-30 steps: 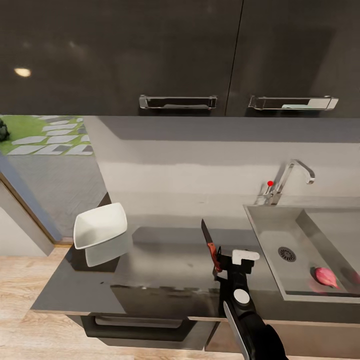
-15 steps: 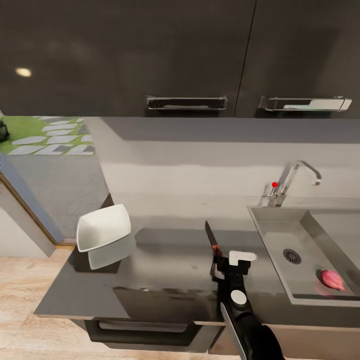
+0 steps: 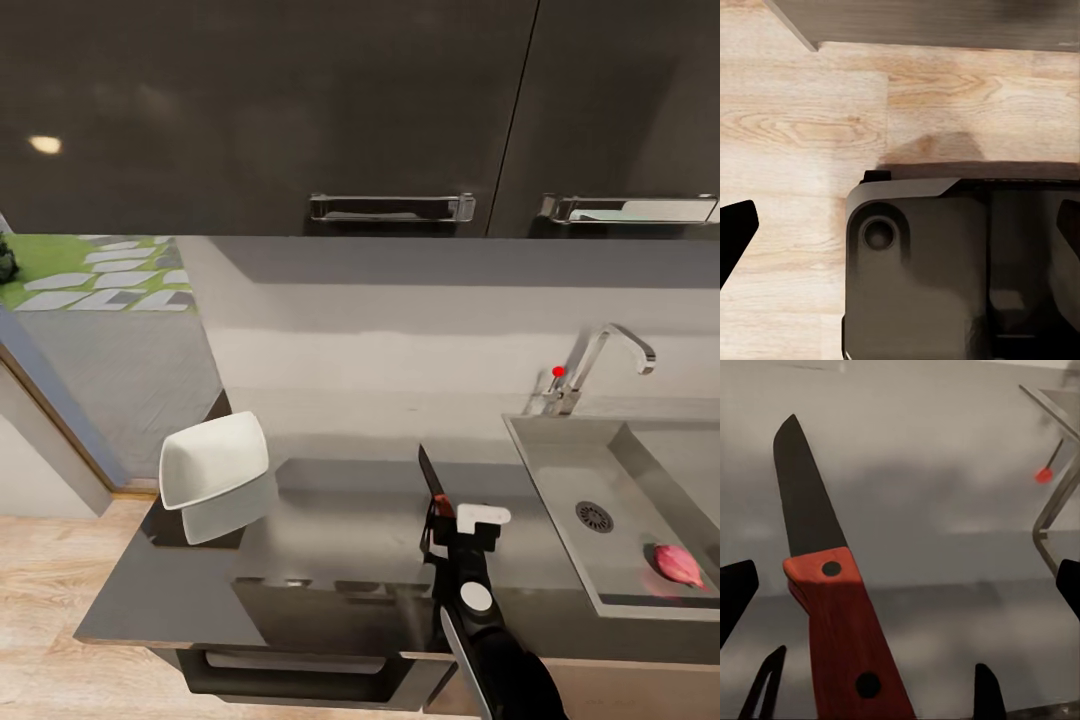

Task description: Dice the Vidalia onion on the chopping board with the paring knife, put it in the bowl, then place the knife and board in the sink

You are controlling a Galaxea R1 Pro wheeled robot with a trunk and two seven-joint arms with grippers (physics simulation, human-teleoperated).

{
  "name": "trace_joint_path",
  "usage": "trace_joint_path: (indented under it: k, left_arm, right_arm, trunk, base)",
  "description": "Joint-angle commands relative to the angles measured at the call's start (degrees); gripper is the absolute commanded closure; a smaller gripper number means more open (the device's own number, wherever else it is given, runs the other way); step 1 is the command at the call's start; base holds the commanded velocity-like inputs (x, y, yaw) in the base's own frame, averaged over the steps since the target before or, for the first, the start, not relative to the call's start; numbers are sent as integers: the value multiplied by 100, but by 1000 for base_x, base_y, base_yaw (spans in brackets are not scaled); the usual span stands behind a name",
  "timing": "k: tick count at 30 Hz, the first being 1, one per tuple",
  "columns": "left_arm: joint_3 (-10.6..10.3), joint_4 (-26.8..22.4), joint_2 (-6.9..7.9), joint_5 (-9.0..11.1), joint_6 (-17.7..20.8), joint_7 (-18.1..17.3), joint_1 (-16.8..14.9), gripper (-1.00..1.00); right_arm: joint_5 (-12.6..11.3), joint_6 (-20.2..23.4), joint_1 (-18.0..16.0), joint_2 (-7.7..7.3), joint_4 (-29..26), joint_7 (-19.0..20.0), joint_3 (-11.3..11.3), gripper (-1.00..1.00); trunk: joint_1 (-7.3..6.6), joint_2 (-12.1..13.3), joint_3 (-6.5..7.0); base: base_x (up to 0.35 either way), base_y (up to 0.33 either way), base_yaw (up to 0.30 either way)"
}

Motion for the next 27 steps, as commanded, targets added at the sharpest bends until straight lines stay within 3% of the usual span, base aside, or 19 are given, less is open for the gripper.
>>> trace_joint_path:
  k: [1,27]
  left_arm:
    - [25,-9,-7,-60,-10,3,3,-100]
    - [23,-9,-7,-60,-13,3,-1,-100]
  right_arm:
    - [55,38,-4,0,4,-32,10,-100]
    - [64,11,-4,-10,271,-24,4,-100]
  trunk:
    - [3,-11,-10]
    - [3,-11,-10]
  base:
    - [0,0,0]
    - [0,0,0]
